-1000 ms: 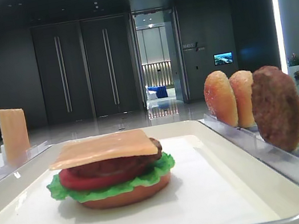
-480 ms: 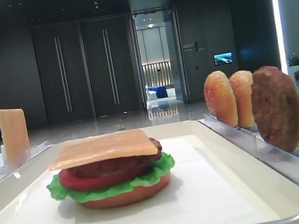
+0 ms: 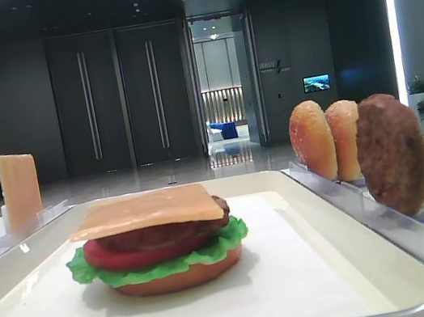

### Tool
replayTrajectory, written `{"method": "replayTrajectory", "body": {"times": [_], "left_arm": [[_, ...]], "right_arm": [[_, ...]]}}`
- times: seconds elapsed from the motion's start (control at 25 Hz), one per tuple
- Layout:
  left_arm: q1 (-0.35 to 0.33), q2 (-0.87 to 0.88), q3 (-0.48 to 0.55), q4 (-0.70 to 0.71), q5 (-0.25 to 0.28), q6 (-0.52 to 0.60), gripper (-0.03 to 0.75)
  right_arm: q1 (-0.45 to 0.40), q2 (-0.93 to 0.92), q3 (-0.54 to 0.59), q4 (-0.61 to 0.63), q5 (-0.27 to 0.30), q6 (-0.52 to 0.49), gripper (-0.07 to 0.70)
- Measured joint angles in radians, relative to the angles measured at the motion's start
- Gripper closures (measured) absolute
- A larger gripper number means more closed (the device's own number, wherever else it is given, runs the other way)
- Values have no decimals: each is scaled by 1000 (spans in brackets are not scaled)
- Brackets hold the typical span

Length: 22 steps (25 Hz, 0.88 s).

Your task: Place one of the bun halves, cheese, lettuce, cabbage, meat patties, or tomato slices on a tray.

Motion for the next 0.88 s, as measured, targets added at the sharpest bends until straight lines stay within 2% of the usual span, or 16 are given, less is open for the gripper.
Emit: {"method": "replayTrajectory", "body": {"times": [0.68, 0.88], "left_arm": [[0, -596, 20, -24, 38, 4, 160], [0, -656, 20, -56, 49, 48, 160]], "right_arm": [[0, 0, 0, 0, 0, 0, 92], [0, 0, 0, 0, 0, 0, 92]]}}
